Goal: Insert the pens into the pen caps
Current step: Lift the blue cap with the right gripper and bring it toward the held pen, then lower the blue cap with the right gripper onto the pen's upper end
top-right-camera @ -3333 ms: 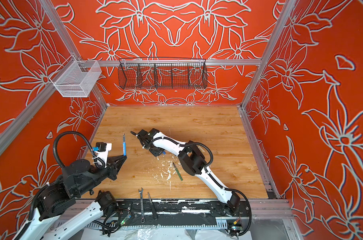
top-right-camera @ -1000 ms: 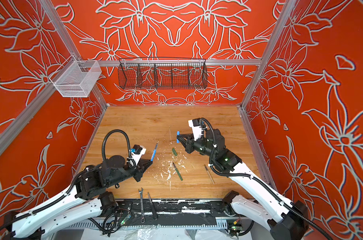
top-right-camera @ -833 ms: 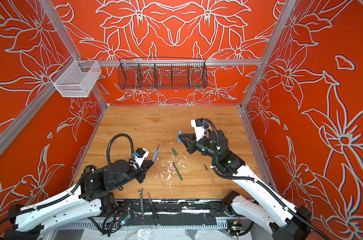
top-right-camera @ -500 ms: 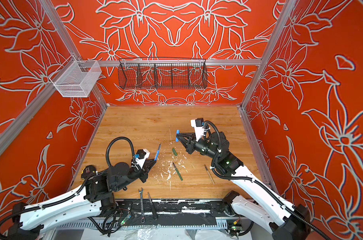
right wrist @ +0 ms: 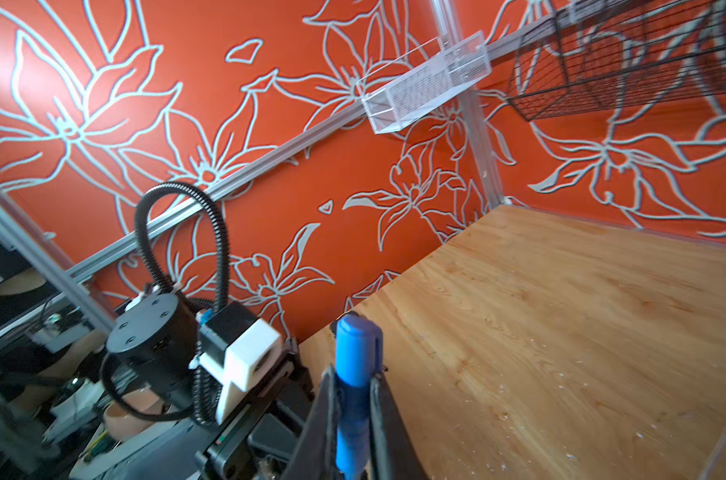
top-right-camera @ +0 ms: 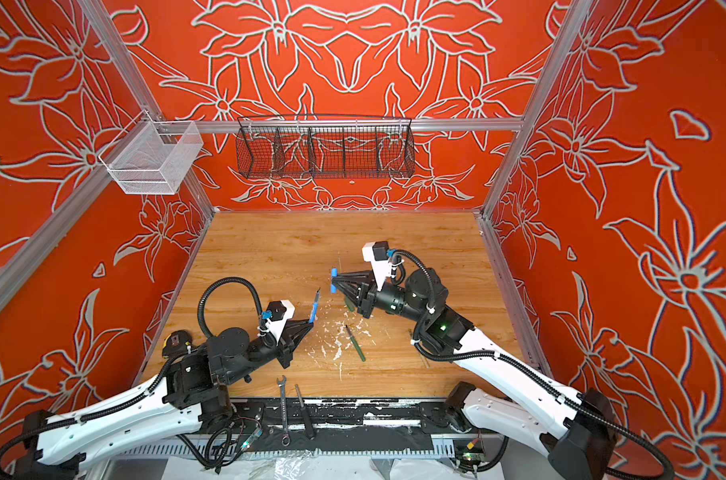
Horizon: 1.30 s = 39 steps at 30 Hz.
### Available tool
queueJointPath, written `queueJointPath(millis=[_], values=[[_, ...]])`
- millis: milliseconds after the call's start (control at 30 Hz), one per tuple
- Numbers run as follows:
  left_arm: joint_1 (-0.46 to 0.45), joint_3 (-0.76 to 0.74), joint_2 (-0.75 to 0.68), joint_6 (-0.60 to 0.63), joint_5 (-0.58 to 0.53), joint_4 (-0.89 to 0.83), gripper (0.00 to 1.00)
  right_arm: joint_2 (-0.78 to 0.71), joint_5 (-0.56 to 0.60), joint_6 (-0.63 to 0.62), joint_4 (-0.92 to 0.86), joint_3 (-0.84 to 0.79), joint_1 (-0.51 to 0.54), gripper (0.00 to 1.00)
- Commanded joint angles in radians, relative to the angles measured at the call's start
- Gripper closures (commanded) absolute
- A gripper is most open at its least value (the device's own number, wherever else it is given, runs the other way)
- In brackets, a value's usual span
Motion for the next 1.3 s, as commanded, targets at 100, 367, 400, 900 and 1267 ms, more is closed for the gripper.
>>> queueJointPath(millis=[100, 367, 400, 900, 1267], values=[[-0.006, -0.018, -0.031, 0.033, 0.003, 0.059, 1.0, 0.028, 0.047, -0.069, 0.091, 0.043, 0.031, 1.0], [-0.006, -0.047, -0.083, 0.043, -0.004, 0.077, 1.0, 0.017, 0.113, -0.055, 0.247, 0.0, 0.032, 1.0], [-0.006, -0.045, -0.081, 0.043, -0.004, 0.074, 1.0, 0.02, 0.116, -0.049, 0.278, -0.008, 0.032, 1.0], [-0.006, -0.025, -0.104, 0.039, -0.008, 0.037, 1.0, 0.116, 0.129, -0.069, 0.344, 0.027, 0.098, 1.0], [-0.006, -0.021, -0.101, 0.036, -0.009, 0.024, 1.0, 0.151, 0.116, -0.04, 0.38, 0.034, 0.114, 1.0]])
